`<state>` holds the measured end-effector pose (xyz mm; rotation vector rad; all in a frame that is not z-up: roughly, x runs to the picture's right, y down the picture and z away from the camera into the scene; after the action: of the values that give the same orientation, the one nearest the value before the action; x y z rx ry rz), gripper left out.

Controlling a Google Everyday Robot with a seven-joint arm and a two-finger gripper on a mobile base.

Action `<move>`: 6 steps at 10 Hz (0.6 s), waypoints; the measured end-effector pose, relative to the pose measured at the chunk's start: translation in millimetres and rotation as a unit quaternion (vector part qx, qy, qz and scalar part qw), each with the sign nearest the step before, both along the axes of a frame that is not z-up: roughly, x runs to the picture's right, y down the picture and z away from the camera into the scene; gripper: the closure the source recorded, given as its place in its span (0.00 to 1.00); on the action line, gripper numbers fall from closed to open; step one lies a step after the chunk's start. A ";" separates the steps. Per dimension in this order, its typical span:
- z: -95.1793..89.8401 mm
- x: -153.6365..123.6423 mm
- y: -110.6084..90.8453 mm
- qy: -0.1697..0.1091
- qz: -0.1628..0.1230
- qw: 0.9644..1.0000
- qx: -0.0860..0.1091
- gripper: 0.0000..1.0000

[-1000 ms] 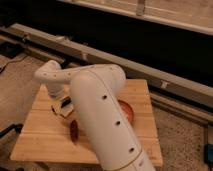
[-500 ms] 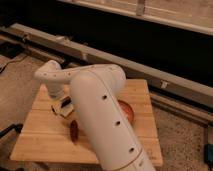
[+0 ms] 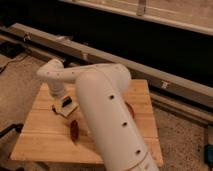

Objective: Pick up the ceramic bowl

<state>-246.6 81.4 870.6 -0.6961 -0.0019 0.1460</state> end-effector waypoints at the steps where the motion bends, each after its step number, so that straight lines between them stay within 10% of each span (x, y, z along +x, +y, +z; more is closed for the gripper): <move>1: -10.9 16.1 -8.9 -0.009 0.012 1.000 0.004 0.20; 6: -54.8 114.3 -2.9 -0.002 0.062 0.998 0.000 0.20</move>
<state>-132.3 78.5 815.8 -0.6957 -0.0488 0.2636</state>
